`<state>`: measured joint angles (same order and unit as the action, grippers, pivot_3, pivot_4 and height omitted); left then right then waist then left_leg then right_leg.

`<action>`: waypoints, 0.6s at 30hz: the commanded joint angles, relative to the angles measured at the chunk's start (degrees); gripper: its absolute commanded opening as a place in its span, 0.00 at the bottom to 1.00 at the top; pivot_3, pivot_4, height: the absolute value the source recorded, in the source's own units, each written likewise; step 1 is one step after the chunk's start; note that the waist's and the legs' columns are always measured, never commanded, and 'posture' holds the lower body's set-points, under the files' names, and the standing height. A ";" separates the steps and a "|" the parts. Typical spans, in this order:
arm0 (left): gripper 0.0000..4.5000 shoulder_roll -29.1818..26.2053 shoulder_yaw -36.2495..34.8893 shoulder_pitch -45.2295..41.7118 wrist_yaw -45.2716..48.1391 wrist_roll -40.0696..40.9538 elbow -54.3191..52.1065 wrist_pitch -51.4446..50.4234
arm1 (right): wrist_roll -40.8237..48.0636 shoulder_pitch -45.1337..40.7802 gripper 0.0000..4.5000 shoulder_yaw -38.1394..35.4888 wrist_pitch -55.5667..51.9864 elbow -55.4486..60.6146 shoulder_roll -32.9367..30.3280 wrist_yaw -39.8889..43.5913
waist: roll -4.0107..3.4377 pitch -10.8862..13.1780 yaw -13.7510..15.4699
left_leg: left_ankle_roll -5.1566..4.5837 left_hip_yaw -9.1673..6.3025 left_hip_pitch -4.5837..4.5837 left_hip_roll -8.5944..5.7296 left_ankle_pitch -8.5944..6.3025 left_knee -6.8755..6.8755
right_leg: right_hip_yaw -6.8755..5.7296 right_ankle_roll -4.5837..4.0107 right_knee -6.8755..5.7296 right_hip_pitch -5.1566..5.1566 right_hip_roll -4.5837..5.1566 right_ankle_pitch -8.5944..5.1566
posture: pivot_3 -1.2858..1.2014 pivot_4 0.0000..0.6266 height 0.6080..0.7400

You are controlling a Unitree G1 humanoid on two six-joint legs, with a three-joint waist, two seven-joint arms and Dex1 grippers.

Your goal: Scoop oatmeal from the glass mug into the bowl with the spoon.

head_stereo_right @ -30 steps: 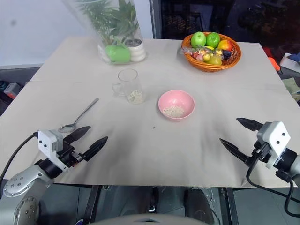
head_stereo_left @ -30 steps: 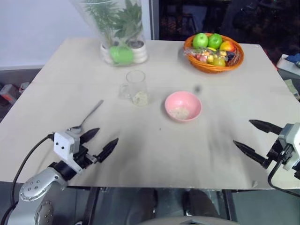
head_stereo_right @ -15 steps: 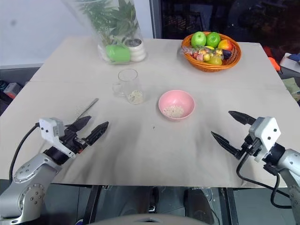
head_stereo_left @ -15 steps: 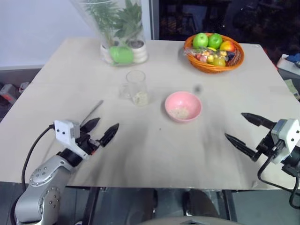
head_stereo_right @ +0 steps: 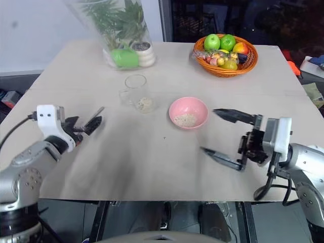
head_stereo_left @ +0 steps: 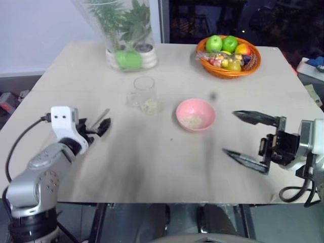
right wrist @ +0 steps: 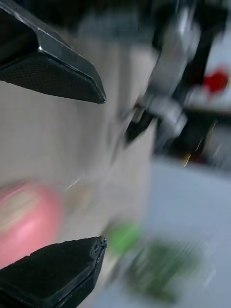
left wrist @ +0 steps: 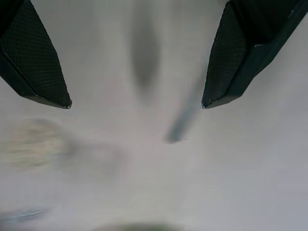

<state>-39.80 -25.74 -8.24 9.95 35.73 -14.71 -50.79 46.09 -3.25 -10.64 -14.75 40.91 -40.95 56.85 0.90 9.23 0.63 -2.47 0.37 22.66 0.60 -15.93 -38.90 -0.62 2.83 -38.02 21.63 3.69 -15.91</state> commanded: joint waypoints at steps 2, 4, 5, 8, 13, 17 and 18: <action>1.00 -6.48 3.46 -6.11 2.24 -3.44 7.69 -6.15 | 0.85 -1.85 0.99 2.02 -1.21 1.36 -0.44 -0.39 | 0.05 0.03 0.33 | 0.02 -0.03 0.09 -0.07 0.01 0.00 | -0.03 0.01 0.06 0.03 0.05 -0.01 | 0.52 0.24 1.00; 1.00 -9.43 6.61 -9.23 5.33 -4.82 12.04 -7.73 | -0.36 -1.17 0.99 2.06 -1.01 1.06 -0.79 -0.21 | 0.09 0.06 0.42 | 0.05 -0.05 0.16 -0.17 0.03 0.00 | -0.06 0.02 0.07 0.06 0.14 -0.01 | 0.52 0.24 1.00; 1.00 -10.29 7.56 -10.03 6.57 -5.28 13.30 -8.04 | -0.69 -0.91 0.99 2.05 -0.94 1.03 -0.94 -0.14 | 0.11 0.07 0.35 | 0.16 -0.06 0.16 -0.21 0.10 0.00 | -0.07 0.03 0.08 0.05 0.20 -0.01 | 0.52 0.24 1.00; 1.00 -13.53 12.32 -12.05 14.07 -7.49 19.97 -5.68 | -1.72 0.66 0.99 1.12 -0.73 1.74 -1.20 -1.09 | 0.11 0.08 0.09 | 0.24 -0.03 0.17 -0.23 0.14 0.01 | -0.05 0.04 0.07 0.07 0.26 -0.01 | 0.52 0.24 1.00; 0.80 -13.48 19.31 -17.40 22.56 -11.31 29.64 -1.87 | -3.11 3.50 1.00 0.38 0.05 3.02 -0.95 -2.31 | 0.07 0.07 0.29 | 0.36 -0.06 0.14 -0.17 0.21 0.12 | -0.06 0.03 0.00 0.12 0.35 -0.01 | 0.52 0.24 1.00; 0.45 -11.99 20.22 -19.93 24.02 -13.93 33.73 -0.14 | -3.35 5.78 1.00 -0.62 0.20 4.46 -0.88 -3.43 | 0.03 0.05 0.54 | 0.30 -0.12 0.14 -0.22 0.18 0.14 | -0.04 0.03 0.01 0.08 0.36 -0.01 | 0.52 0.24 1.00; 0.34 -11.89 20.48 -20.19 24.59 -14.63 34.32 0.43 | -3.37 6.30 1.00 -0.87 0.38 4.69 -0.91 -3.45 | 0.03 0.05 0.58 | 0.18 -0.13 0.15 -0.23 0.11 0.14 | -0.04 0.03 0.01 0.07 0.38 -0.01 | 0.52 0.24 1.00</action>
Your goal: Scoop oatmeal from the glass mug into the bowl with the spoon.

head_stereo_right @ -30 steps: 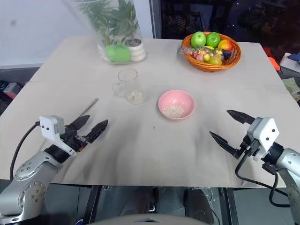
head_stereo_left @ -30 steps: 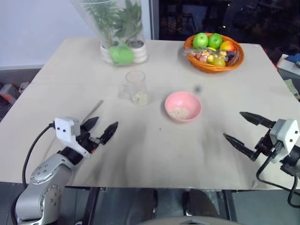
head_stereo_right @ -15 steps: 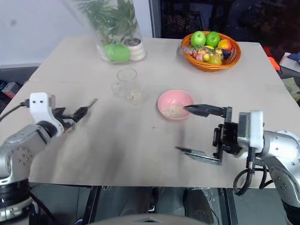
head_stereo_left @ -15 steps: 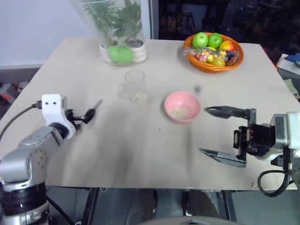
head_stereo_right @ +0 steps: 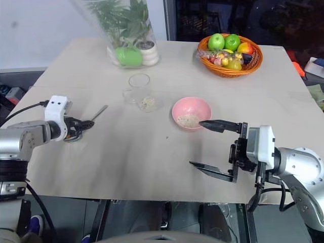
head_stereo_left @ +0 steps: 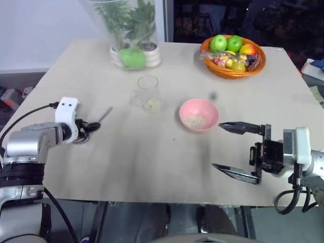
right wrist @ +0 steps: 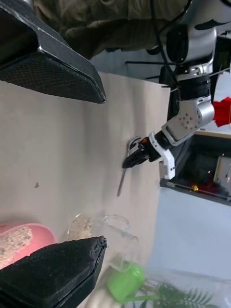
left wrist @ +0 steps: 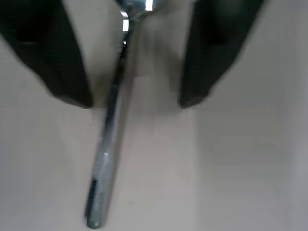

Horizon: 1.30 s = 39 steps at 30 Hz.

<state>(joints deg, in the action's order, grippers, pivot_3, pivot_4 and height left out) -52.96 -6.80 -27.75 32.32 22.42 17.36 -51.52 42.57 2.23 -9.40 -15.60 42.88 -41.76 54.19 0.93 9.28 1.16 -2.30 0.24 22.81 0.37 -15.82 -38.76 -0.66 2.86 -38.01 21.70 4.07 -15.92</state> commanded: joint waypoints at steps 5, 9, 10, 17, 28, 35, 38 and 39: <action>0.01 2.03 1.31 -0.96 3.86 -3.35 3.35 2.65 | -0.41 2.00 1.00 -2.70 2.08 2.71 -0.04 -0.92 | -0.03 -0.02 0.01 | -0.01 -0.05 0.00 -0.01 0.00 0.00 | 0.01 0.01 0.00 -0.02 0.04 0.00 | 0.52 0.24 1.00; 0.01 2.89 -1.78 0.03 3.63 -2.47 1.19 2.43 | -0.57 1.88 1.00 -2.67 2.30 2.00 0.29 -1.46 | -0.04 -0.03 0.03 | -0.02 -0.10 -0.01 -0.01 0.00 -0.01 | -0.01 0.00 -0.01 -0.04 0.05 0.00 | 0.52 0.24 1.00; 0.01 3.12 -2.88 0.84 3.47 -1.95 -0.15 2.18 | -0.69 1.80 1.00 -2.66 2.33 1.67 0.40 -1.56 | -0.04 -0.03 -0.05 | -0.02 -0.10 0.00 -0.01 0.00 -0.01 | -0.02 0.01 -0.01 -0.05 0.06 0.00 | 0.52 0.24 1.00; 0.01 5.52 -13.90 3.89 -1.27 -0.52 -7.71 6.63 | -4.32 -1.07 1.00 -1.94 3.07 -2.10 2.88 -5.53 | 0.02 0.01 -0.37 | -0.01 -0.12 0.01 0.02 0.00 -0.01 | 0.01 0.00 0.00 -0.02 0.15 0.00 | 0.52 0.24 1.00; 0.01 11.29 -17.93 -1.74 -3.62 1.87 -31.18 25.96 | 1.53 -26.69 1.00 2.36 -24.89 -6.67 1.54 -22.34 | 0.18 0.13 -0.43 | 0.33 -0.16 0.14 -0.01 0.19 0.10 | -0.02 -0.03 0.07 0.11 0.28 0.02 | 0.52 0.24 1.00; 0.01 18.47 -3.06 -6.27 -1.03 4.88 -43.53 25.95 | 18.50 -47.18 1.00 -0.64 -43.21 -19.18 12.56 -36.59 | 0.17 0.15 -0.54 | 0.37 -0.17 0.19 -0.10 0.24 0.30 | -0.01 -0.09 0.20 0.13 0.30 0.05 | 0.52 0.24 1.00; 0.01 20.27 1.20 -4.71 0.21 2.30 -43.21 28.62 | 26.75 -51.45 1.00 -3.09 -46.14 -22.30 16.82 -43.88 | 0.15 0.14 -1.24 | 0.40 -0.12 0.71 -0.03 0.27 0.26 | 0.02 -0.08 0.08 0.73 0.10 0.05 | 0.52 0.24 1.00; 0.01 20.57 2.14 -4.26 0.79 1.66 -42.92 29.62 | 28.99 -52.27 1.00 -3.71 -46.77 -23.28 17.78 -46.18 | 0.15 0.13 -1.65 | 0.47 -0.13 1.08 -0.02 0.33 0.18 | 0.01 -0.08 -0.05 1.13 0.04 0.05 | 0.52 0.24 1.00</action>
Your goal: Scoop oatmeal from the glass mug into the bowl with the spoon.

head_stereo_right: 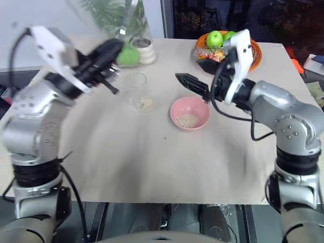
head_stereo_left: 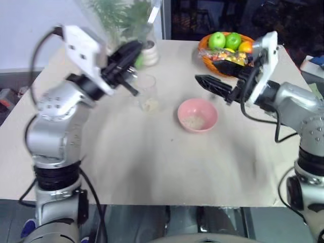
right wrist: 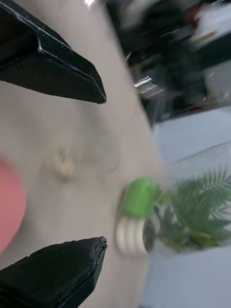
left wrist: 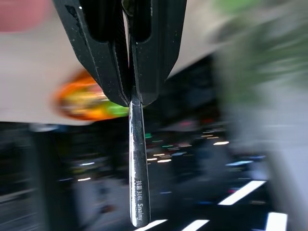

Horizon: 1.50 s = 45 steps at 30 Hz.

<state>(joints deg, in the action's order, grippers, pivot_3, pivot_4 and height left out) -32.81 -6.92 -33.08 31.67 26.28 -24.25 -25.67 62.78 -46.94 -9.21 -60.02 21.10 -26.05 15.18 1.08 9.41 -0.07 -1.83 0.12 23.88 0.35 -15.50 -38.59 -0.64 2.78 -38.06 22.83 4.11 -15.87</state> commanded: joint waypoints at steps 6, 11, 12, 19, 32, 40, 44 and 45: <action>0.01 1.58 4.62 2.54 4.83 -4.68 2.54 9.82 | 16.59 -4.58 1.00 -4.05 -3.70 -5.61 4.46 -15.75 | 0.00 0.00 -0.72 | -0.06 0.28 -0.01 -0.01 0.07 0.00 | 0.01 0.04 -0.11 0.13 -0.22 0.01 | 0.52 0.24 1.00; 0.01 1.79 5.75 3.61 6.93 -5.32 2.48 11.72 | 18.80 -5.11 1.00 -3.67 -1.52 -6.87 6.73 -20.39 | 0.00 0.00 -0.73 | -0.14 0.34 -0.05 -0.02 0.11 -0.04 | 0.06 0.04 -0.35 0.20 -0.21 0.01 | 0.52 0.24 1.00; 0.01 1.85 5.80 3.82 7.00 -5.43 2.36 11.85 | 19.24 -5.29 1.00 -3.83 -1.03 -7.11 7.13 -21.03 | 0.00 0.00 -0.73 | -0.14 0.35 -0.05 -0.02 0.11 -0.04 | 0.08 0.04 -0.38 0.22 -0.22 0.01 | 0.52 0.24 1.00; 0.01 2.32 6.62 4.02 6.93 -6.34 1.83 11.52 | 21.51 -5.21 1.00 -2.21 -1.87 -7.26 6.83 -21.76 | 0.00 0.00 -0.72 | -0.14 0.39 -0.04 -0.02 0.11 -0.05 | 0.12 0.04 -0.42 0.25 -0.23 0.01 | 0.52 0.24 1.00; 0.00 1.84 8.05 4.01 8.48 -7.85 0.44 12.00 | 21.07 -5.22 0.04 0.58 -1.90 -7.99 5.82 -21.73 | 0.00 0.00 -0.71 | -0.14 0.41 -0.04 -0.01 0.11 -0.05 | 0.15 0.04 -0.45 0.27 -0.25 0.01 | 0.52 0.24 1.00; 0.16 1.57 6.28 4.76 10.02 -5.52 0.70 10.62 | 21.54 -4.92 0.00 0.61 -1.93 -8.43 4.99 -22.34 | 0.00 0.00 -0.72 | -0.15 0.42 -0.04 0.00 0.10 -0.05 | 0.16 0.04 -0.45 0.28 -0.27 0.01 | 0.52 0.24 1.00; 0.54 1.79 -2.24 7.91 5.92 5.39 -3.37 1.02 | 22.21 -3.80 0.00 -1.64 -1.64 -9.11 2.52 -23.04 | 0.00 0.00 -0.78 | -0.14 0.42 -0.04 0.01 0.10 -0.06 | 0.17 0.04 -0.45 0.28 -0.26 0.01 | 0.52 0.24 1.00; 0.63 2.15 -4.81 9.68 3.71 7.81 -4.72 -1.20 | 22.39 -3.27 0.00 -2.32 -1.53 -9.29 1.65 -23.07 | 0.00 0.00 -0.88 | -0.14 0.42 -0.04 0.03 0.10 -0.06 | 0.18 0.04 -0.44 0.29 -0.26 0.01 | 0.52 0.24 1.00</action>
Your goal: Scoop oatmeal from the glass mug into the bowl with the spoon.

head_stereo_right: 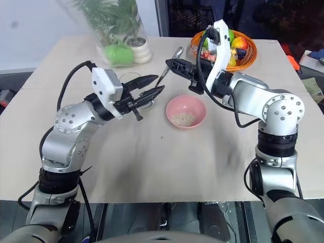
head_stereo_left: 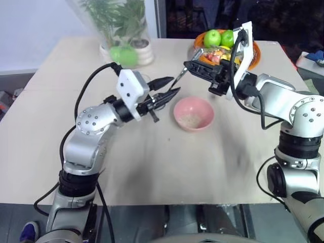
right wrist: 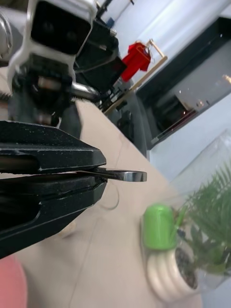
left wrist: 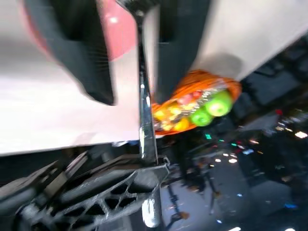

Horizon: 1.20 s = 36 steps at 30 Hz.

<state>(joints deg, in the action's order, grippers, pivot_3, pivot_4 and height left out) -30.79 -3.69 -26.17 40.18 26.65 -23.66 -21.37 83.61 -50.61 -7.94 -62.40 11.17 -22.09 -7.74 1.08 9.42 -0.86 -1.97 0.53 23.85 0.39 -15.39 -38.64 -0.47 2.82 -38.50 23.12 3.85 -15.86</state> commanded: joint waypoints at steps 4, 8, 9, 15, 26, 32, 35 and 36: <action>0.91 1.01 -14.44 13.35 -9.25 8.86 -7.29 -7.97 | 1.99 3.75 0.00 -5.51 1.32 1.59 -4.86 0.32 | -0.02 -0.02 -0.13 | 0.00 0.00 0.01 0.02 0.00 0.00 | 0.01 0.00 0.02 0.00 0.01 0.00 | 0.52 0.24 1.00; 0.91 1.63 -16.76 20.74 -12.74 1.74 0.67 -2.96 | 3.19 7.35 0.00 -7.19 2.70 3.13 -5.61 -1.16 | -0.05 -0.03 0.09 | -0.06 0.11 -0.04 0.03 -0.03 0.04 | 0.11 0.00 0.04 0.00 0.02 0.00 | 0.52 0.24 1.00; 0.91 1.71 -16.43 20.76 -12.96 0.35 3.01 -1.39 | 3.45 7.77 0.00 -7.37 3.02 3.37 -5.60 -1.56 | -0.06 -0.03 0.29 | -0.20 0.09 -0.04 0.04 -0.12 0.03 | 0.07 0.00 -0.02 0.01 0.01 0.00 | 0.52 0.24 1.00; 0.91 4.99 -11.01 11.93 -17.05 -9.57 18.27 9.03 | 4.20 9.36 0.00 -7.88 4.92 5.32 -6.43 -4.02 | -0.04 -0.03 1.45 | -0.30 0.01 -0.04 -0.03 -0.12 -0.29 | -0.01 0.02 -0.33 -0.03 0.02 0.01 | 0.52 0.24 1.00; 0.91 6.78 -9.79 1.49 -20.52 -13.60 33.04 13.22 | 6.89 12.42 0.00 -8.52 7.48 9.30 -9.52 -8.32 | -0.04 -0.03 0.66 | -0.30 0.12 0.04 0.02 -0.12 -0.37 | 0.08 0.04 -0.29 0.02 0.02 0.02 | 0.52 0.24 1.00; 0.79 7.49 -9.13 -0.53 -22.08 -14.16 32.81 12.06 | 8.43 13.94 0.00 -8.08 9.01 10.69 -10.76 -9.12 | -0.04 -0.03 0.38 | -0.32 0.10 0.04 0.02 -0.13 -0.37 | 0.05 0.04 -0.31 0.02 0.05 0.02 | 0.52 0.24 1.00; 0.52 8.53 -8.77 -1.66 -22.74 -14.26 33.36 11.45 | 8.85 13.93 0.00 -7.81 9.36 10.96 -11.36 -9.14 | -0.03 -0.03 0.32 | -0.32 0.10 0.04 0.02 -0.13 -0.37 | 0.05 0.04 -0.31 0.02 0.05 0.02 | 0.52 0.24 1.00; 0.42 8.98 -8.48 -2.06 -22.96 -14.39 33.74 11.41 | 9.01 13.90 0.00 -7.70 9.52 10.97 -11.53 -9.11 | -0.03 -0.03 0.38 | -0.32 0.10 0.04 0.02 -0.13 -0.37 | 0.04 0.04 -0.31 0.02 0.05 0.02 | 0.52 0.24 1.00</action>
<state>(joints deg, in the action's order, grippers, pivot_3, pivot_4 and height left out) -22.16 -12.71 -27.19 17.94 12.49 10.56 -10.10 90.76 -36.28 -14.47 -54.51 19.92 -32.94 -16.87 1.04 9.38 -0.48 -2.29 0.63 23.89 0.40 -15.53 -39.02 -0.43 2.86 -38.81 23.14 3.90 -15.84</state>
